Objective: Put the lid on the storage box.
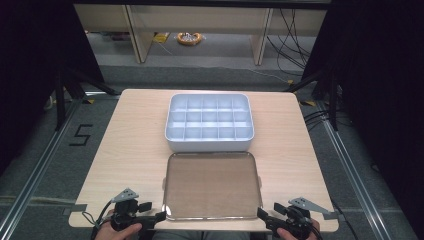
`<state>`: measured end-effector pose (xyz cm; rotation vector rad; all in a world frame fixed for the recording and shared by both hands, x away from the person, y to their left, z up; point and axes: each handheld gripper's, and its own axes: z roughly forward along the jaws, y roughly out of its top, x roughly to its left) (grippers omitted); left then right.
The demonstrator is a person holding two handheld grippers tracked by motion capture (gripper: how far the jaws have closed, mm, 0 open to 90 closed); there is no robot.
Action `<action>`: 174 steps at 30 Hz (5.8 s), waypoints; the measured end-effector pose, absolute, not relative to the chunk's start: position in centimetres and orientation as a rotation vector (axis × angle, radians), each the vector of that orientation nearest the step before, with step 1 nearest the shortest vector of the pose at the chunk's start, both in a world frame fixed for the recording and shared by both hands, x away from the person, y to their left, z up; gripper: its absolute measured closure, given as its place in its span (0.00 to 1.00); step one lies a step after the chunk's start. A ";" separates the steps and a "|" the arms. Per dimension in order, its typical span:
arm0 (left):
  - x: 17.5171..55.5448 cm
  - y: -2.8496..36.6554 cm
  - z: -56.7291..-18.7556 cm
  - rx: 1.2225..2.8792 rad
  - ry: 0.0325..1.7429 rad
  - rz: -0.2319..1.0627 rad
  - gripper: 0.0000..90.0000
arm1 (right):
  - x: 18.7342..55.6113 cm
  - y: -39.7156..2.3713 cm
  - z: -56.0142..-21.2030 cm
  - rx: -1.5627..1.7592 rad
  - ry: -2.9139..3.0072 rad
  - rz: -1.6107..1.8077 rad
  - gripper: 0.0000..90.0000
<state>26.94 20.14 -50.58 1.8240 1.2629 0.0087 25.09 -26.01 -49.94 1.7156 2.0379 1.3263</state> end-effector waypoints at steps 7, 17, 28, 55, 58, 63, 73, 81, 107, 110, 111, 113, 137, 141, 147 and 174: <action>27.3 19.9 -50.6 1.822 1.254 0.020 0.30 | 26.1 -26.0 -50.2 1.722 2.055 1.350 0.32; 28.3 19.2 -50.7 1.825 1.263 0.034 0.38 | 27.7 -25.5 -50.4 1.752 2.037 1.343 0.33; 29.8 18.3 -51.1 1.892 1.273 0.021 0.46 | 29.4 -25.0 -50.8 1.798 2.044 1.345 0.35; 30.3 18.3 -51.5 1.868 1.296 0.032 0.53 | 28.7 -25.7 -51.5 2.253 1.923 1.526 0.68; 30.3 18.6 -51.4 1.901 1.277 0.032 0.52 | 28.8 -26.0 -51.7 2.066 1.941 1.532 0.75; 30.3 18.4 -51.5 1.869 1.286 0.026 0.50 | 28.2 -26.2 -51.1 1.938 1.982 1.575 0.75; 30.3 18.4 -51.5 1.862 1.289 0.026 0.45 | 27.1 -25.9 -49.0 1.595 2.049 1.621 0.74; 30.6 18.7 -51.5 1.820 1.316 -0.025 0.34 | 26.9 -25.9 -48.7 1.444 2.101 1.624 0.74; 31.2 20.0 -51.1 1.704 1.270 0.017 0.74 | 27.7 -26.6 -49.9 1.510 2.151 1.526 0.77; 31.0 19.9 -50.7 1.715 1.243 0.052 0.75 | 27.8 -26.4 -49.9 1.536 2.147 1.492 0.77; 30.9 19.8 -50.6 1.712 1.238 0.064 0.75 | 28.0 -26.4 -50.0 1.512 2.149 1.492 0.77; 30.9 19.8 -50.4 1.721 1.222 0.082 0.76 | 28.0 -26.4 -50.0 1.509 2.137 1.463 0.77; 33.7 19.2 -46.7 1.709 1.164 0.207 0.76 | 31.1 -25.8 -48.0 1.504 2.044 1.448 0.74; 34.9 19.1 -45.9 1.702 1.160 0.222 0.75 | 32.3 -25.7 -47.4 1.502 2.028 1.447 0.74; 36.8 19.1 -45.0 1.695 1.180 0.256 0.74 | 34.4 -25.4 -46.7 1.501 2.020 1.435 0.73; 45.7 18.7 -40.5 1.617 1.255 0.312 0.73 | 44.4 -23.9 -40.9 1.511 1.908 1.441 0.71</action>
